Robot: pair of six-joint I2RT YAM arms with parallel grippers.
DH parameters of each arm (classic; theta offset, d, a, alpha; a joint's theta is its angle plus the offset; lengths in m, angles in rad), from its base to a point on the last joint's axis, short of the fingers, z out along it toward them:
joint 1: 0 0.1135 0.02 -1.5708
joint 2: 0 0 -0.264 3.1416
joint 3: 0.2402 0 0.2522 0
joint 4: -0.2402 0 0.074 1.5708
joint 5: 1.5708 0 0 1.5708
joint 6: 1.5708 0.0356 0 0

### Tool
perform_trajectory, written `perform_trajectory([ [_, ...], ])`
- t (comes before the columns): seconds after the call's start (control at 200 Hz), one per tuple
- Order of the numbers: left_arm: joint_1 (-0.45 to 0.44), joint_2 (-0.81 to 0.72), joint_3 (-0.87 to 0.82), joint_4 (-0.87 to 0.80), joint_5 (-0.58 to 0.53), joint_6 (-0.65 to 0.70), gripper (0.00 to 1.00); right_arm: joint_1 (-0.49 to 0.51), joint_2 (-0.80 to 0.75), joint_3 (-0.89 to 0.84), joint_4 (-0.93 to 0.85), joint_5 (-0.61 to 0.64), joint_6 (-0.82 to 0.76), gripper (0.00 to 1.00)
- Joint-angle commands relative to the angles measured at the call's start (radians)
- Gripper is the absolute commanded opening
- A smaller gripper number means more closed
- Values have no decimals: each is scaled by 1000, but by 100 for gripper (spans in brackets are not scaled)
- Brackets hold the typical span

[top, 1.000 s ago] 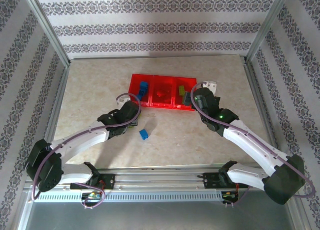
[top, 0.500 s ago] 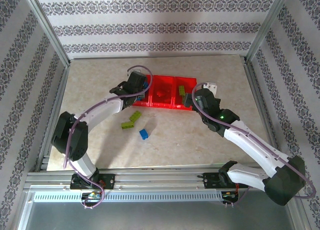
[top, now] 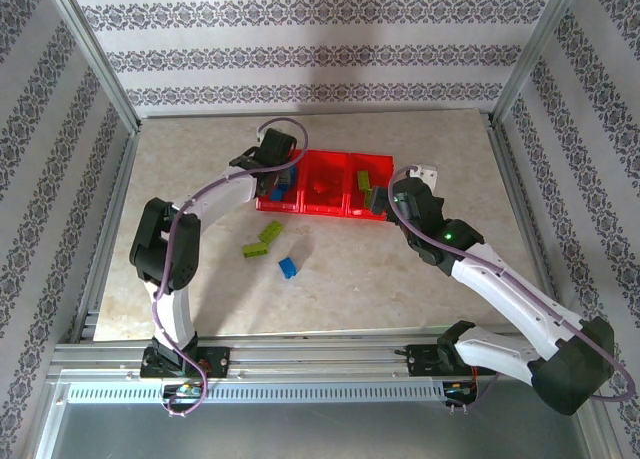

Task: Sort the legos into containers by color
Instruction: Place the lego in the container.

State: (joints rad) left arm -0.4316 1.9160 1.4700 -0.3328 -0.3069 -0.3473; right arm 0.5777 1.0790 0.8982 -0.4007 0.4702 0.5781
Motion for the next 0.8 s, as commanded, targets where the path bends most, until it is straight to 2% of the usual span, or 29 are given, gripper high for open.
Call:
perform_trajectory([
  [0.0, 16, 39, 45, -56, -1, 3, 25, -9, 6, 18, -15, 6, 10, 98],
  [0.155, 17, 73, 66, -70, 5, -6, 26, -9, 12, 24, -14, 8, 5, 98],
  [0.37, 17, 86, 69, -72, 21, -23, 33, -10, 24, 30, -14, 6, 3, 98],
  [0.55, 17, 73, 61, -74, 39, -33, 41, -11, 27, 26, -13, 7, 3, 98],
  [0.795, 15, 9, 22, -60, 67, -48, 43, -11, 27, 27, -12, 5, 0, 98],
])
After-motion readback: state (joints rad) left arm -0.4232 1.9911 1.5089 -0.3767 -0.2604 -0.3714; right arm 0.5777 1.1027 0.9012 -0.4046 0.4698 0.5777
